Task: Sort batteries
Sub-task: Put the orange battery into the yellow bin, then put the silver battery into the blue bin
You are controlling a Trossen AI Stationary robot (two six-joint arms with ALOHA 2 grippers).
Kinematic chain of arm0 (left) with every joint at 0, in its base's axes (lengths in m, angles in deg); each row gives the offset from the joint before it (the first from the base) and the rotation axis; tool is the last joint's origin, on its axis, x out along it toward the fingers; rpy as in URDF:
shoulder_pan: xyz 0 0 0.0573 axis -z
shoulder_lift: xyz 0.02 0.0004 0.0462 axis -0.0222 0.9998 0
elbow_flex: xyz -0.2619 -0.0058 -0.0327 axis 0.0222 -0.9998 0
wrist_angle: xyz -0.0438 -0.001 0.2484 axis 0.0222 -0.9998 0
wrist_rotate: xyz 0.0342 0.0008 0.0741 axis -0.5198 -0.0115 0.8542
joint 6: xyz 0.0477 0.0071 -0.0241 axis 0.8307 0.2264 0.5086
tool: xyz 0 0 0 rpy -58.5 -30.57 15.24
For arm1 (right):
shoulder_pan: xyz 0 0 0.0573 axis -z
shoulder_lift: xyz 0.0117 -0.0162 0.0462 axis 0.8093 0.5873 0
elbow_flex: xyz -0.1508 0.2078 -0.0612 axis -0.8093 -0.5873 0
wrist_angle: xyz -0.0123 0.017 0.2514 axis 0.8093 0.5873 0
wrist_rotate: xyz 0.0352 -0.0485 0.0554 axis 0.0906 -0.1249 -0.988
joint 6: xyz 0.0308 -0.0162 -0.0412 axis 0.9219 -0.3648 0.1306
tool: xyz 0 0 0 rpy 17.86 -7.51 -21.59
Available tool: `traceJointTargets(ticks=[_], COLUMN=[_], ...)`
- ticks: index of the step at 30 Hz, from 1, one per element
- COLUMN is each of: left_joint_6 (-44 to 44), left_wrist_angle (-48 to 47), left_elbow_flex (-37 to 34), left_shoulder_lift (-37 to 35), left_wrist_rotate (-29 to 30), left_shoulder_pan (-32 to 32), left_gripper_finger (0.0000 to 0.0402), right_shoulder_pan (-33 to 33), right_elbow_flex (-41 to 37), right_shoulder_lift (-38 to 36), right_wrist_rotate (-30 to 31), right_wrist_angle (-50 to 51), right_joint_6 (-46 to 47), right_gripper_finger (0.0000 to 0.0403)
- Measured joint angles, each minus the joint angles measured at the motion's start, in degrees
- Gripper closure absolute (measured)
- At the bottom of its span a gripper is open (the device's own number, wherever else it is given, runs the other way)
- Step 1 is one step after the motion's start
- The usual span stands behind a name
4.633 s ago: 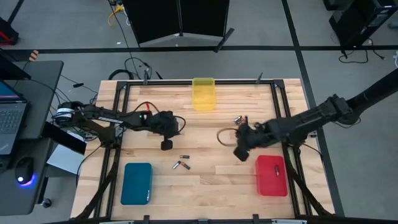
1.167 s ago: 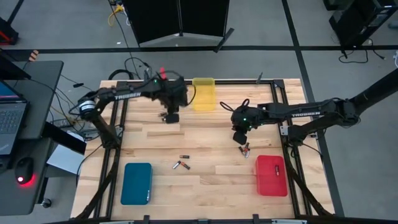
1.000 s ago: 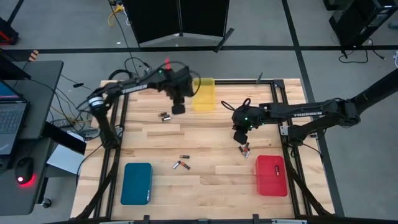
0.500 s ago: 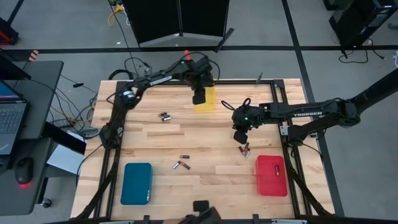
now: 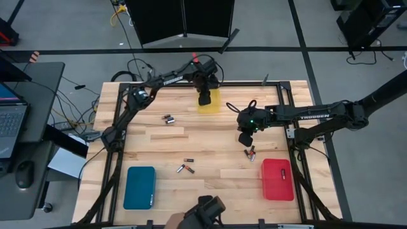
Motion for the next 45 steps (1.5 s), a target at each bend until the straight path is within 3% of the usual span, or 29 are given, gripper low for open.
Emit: traceJointTargets(ticks=[17,24,29,33,39,45], left_joint_6=[-0.42,-1.24,-1.77,-1.11,-3.64,-6.49], left_wrist_angle=[-0.27,-0.34,-0.75,-0.38,3.45,7.49], left_elbow_flex=[-0.09,-0.09,-0.09,-0.09,-0.09,-0.09], left_shoulder_lift=[2.34,2.34,2.08,0.1,-2.64,-4.24], left_wrist_rotate=[-0.73,1.17,5.44,9.9,9.23,9.27], left_shoulder_pan=[-1.27,-1.27,-0.75,0.23,0.13,-0.17], left_gripper_finger=[0.0356,0.0287,0.0276,0.0301,0.039,0.0397], right_shoulder_pan=[0.26,0.26,0.26,0.42,0.21,-0.01], right_elbow_flex=[0.0,0.0,0.0,0.0,-1.5,-7.77], right_shoulder_lift=[0.0,0.0,0.0,0.0,0.0,0.0], right_wrist_rotate=[1.02,1.02,1.02,1.02,2.28,2.94], right_wrist_angle=[-0.42,-0.39,-0.78,-2.33,-4.45,-12.18], right_joint_6=[-1.11,-1.36,-1.35,-1.11,-1.96,-1.36], right_gripper_finger=[0.0344,0.0337,0.0332,0.0334,0.0364,0.0393])
